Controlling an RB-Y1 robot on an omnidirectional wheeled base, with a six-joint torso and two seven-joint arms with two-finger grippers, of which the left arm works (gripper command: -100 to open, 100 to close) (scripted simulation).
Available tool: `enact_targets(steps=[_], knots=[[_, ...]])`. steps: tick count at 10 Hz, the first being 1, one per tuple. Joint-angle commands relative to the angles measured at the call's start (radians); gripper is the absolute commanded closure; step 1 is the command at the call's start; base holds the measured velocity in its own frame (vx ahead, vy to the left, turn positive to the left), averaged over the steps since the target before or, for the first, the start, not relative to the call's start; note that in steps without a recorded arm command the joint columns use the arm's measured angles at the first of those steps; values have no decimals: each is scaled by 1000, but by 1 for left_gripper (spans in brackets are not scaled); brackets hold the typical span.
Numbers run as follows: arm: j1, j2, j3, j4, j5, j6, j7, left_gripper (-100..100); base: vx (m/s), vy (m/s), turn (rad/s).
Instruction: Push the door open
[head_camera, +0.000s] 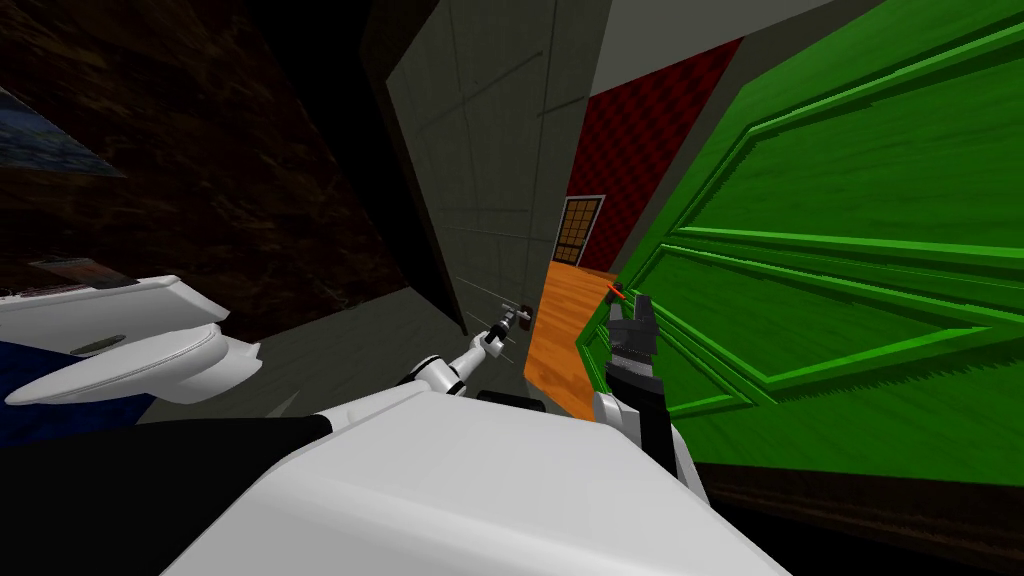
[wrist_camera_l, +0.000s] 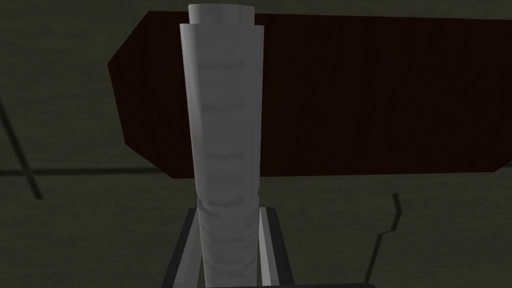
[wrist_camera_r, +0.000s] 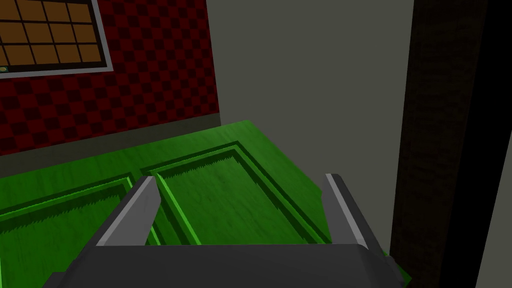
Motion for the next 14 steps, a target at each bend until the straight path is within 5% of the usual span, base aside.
enact_targets(steps=[1,8,14], knots=[[-11,19,19,0,6,-3,-7,100,142,-150,50],[-9,51,62,2,18,-2,-23,100,115,-116,41],[-7,80,128,6,38,-2,-47,100,122,-138,73]])
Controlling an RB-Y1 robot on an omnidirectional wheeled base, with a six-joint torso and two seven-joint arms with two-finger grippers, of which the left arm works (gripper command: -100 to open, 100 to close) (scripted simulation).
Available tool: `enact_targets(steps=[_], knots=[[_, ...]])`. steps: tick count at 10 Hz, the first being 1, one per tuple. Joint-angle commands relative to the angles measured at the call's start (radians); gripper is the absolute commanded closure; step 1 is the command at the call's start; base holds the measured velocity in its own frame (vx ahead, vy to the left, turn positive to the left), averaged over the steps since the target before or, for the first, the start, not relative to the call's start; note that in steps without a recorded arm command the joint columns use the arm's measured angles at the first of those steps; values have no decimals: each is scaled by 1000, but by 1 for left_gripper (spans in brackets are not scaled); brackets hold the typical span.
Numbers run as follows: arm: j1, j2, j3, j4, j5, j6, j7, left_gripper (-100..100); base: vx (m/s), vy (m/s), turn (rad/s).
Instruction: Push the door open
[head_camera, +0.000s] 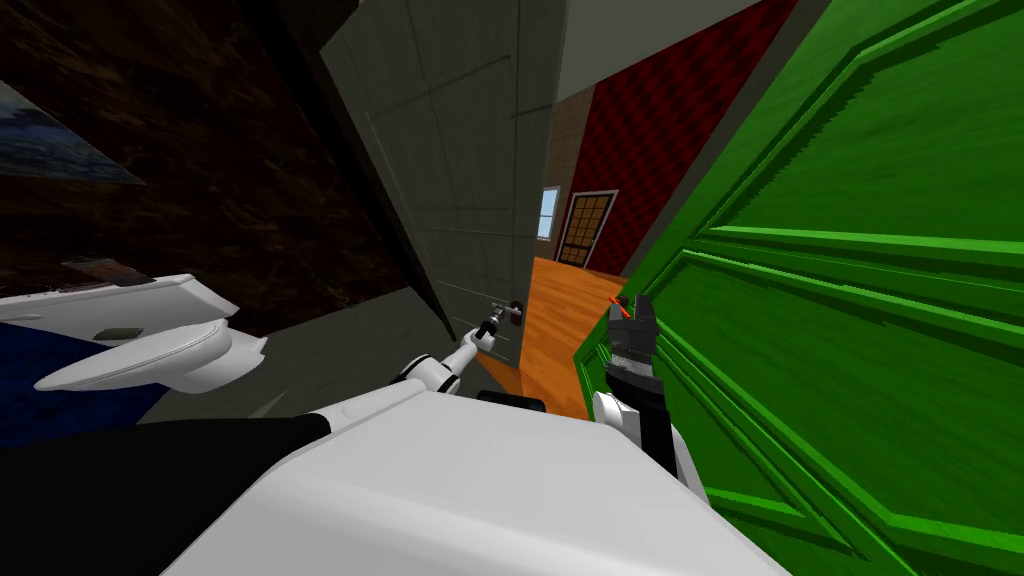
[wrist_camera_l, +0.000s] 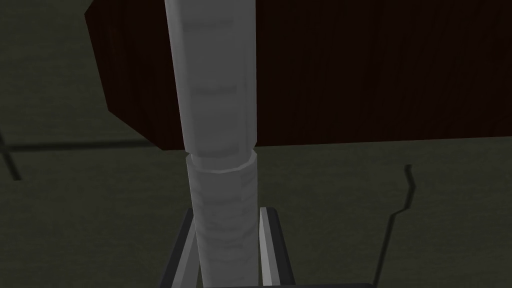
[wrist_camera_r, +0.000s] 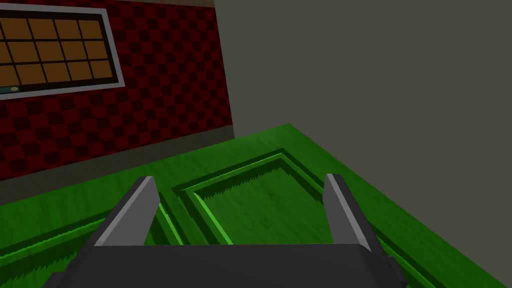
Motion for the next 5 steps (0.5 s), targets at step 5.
enact_targets(steps=[5], knots=[[-12,27,81,20,24,-13,-27,100,151,-182,82]])
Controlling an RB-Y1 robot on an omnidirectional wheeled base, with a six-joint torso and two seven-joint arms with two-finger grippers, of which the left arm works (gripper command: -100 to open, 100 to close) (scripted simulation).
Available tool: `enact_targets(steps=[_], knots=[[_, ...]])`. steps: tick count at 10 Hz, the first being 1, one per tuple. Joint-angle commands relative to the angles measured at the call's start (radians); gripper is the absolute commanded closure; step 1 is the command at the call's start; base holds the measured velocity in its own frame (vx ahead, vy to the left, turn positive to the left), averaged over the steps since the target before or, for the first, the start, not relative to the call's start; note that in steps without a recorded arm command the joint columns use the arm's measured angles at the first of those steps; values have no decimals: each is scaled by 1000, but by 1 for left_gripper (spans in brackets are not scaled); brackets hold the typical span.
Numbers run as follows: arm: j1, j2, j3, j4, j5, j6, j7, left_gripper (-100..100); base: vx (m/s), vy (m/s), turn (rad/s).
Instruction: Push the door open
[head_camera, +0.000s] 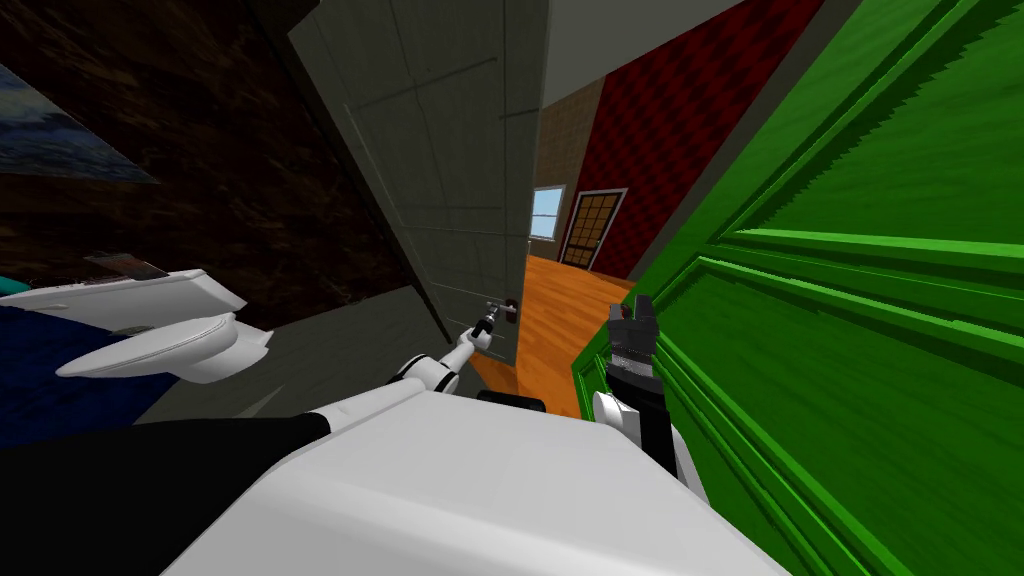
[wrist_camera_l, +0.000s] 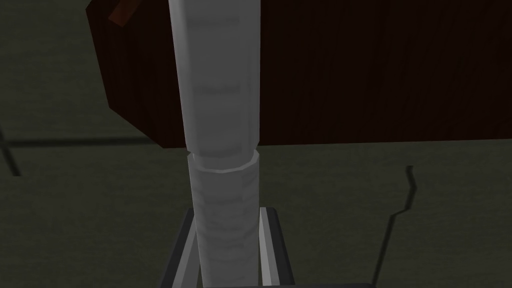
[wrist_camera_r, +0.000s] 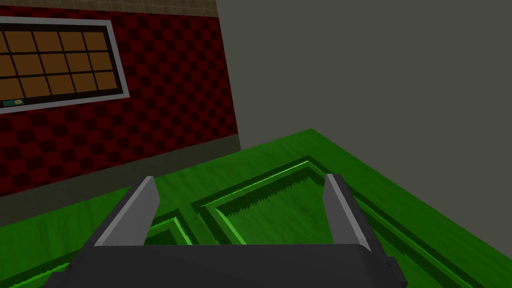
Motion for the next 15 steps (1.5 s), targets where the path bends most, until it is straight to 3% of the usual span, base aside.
enact_targets(steps=[1,3,9,11,15], knots=[[-9,10,28,8,8,-7,-9,100,171,-165,102],[-9,10,28,8,8,-7,-9,100,78,-81,18],[-7,5,82,11,24,-6,-29,100,105,-148,72],[1,25,90,6,35,-5,-45,100,88,-23,106],[5,28,96,-2,49,-3,-71,100,148,31,67]])
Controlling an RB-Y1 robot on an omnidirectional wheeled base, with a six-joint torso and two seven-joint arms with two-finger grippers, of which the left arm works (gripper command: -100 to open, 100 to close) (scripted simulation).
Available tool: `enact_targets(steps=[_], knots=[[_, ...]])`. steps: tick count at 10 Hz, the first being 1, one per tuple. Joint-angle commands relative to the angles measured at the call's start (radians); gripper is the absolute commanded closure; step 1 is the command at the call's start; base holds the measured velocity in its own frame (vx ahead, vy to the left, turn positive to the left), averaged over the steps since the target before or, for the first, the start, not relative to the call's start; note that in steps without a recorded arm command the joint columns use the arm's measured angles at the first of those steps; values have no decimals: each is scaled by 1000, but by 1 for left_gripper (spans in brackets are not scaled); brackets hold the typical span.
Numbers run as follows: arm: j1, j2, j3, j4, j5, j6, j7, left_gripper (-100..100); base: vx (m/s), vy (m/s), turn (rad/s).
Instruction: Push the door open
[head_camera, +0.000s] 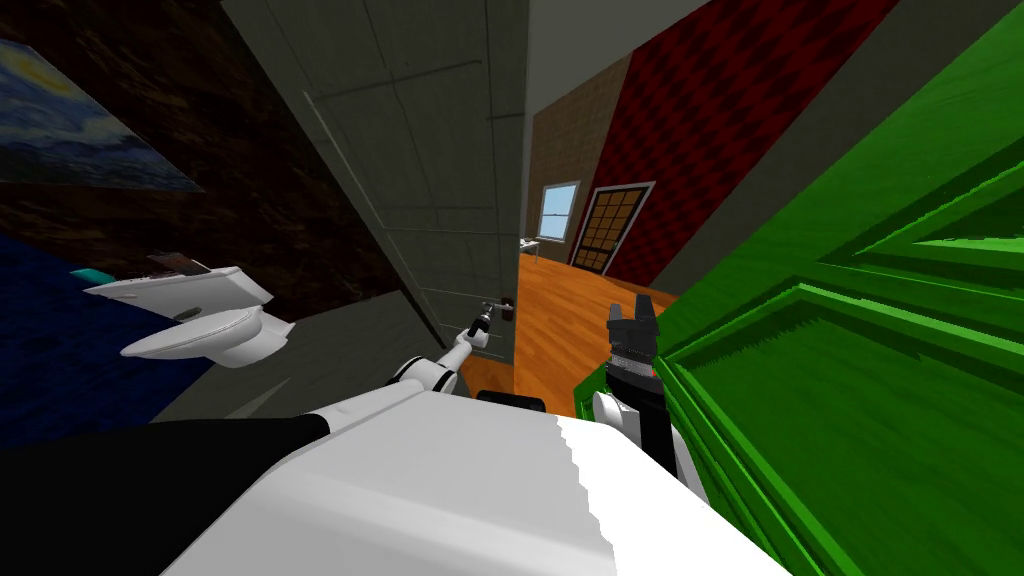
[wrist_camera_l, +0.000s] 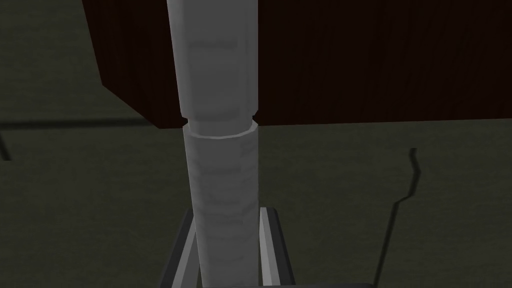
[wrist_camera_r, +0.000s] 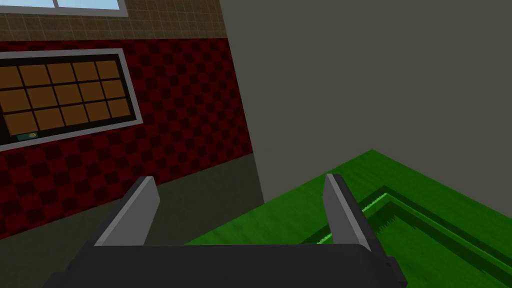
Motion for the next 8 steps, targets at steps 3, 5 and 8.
enact_targets(steps=[3,5,8], knots=[[-7,24,20,5,19,-14,-28,100,157,19,112],[-7,24,20,5,19,-14,-28,100,63,25,9],[-5,24,23,-8,27,-12,-43,100,72,32,82]])
